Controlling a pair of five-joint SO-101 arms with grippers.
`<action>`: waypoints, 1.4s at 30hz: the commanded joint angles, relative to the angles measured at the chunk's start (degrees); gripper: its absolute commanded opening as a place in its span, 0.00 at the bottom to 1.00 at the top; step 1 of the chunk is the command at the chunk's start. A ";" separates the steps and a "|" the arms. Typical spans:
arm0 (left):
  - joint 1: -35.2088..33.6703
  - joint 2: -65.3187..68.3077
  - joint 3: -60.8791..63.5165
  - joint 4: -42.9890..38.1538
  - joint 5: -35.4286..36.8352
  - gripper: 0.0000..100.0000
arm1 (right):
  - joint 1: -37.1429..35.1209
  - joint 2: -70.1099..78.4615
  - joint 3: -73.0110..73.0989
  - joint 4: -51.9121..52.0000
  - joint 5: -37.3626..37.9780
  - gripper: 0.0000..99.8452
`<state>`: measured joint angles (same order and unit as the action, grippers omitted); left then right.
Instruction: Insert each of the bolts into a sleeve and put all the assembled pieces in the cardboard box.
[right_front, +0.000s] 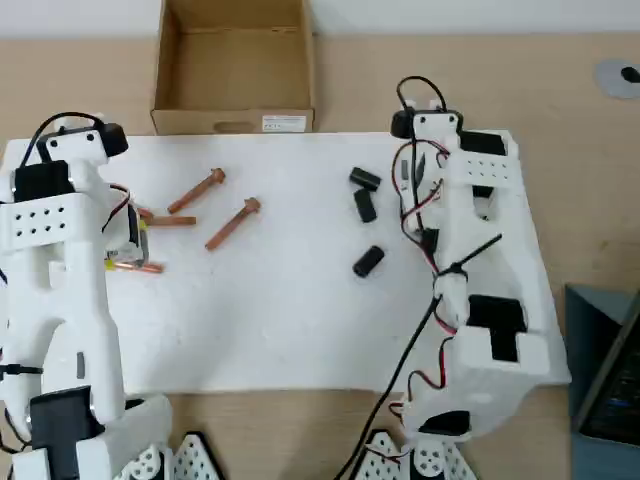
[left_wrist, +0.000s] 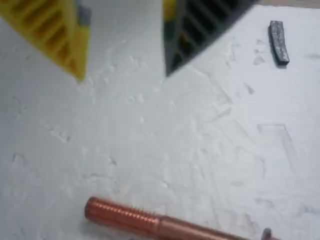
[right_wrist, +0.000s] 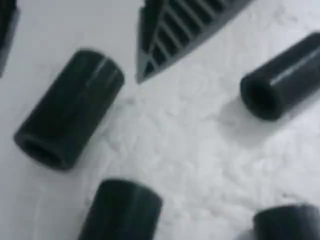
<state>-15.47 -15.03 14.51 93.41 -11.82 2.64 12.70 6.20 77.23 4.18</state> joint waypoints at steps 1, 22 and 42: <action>0.53 -0.13 -2.90 0.09 -0.53 0.12 | 0.66 1.27 -3.21 -2.20 0.09 0.20; 0.53 -0.22 0.44 0.26 -0.62 0.12 | 1.01 11.38 -3.21 -6.15 0.00 0.01; 2.81 -0.13 -9.58 0.35 -0.62 0.12 | 0.92 -21.93 -3.12 8.88 3.08 0.01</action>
<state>-14.33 -14.95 10.73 93.41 -11.82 3.25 -2.51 3.56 84.09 6.02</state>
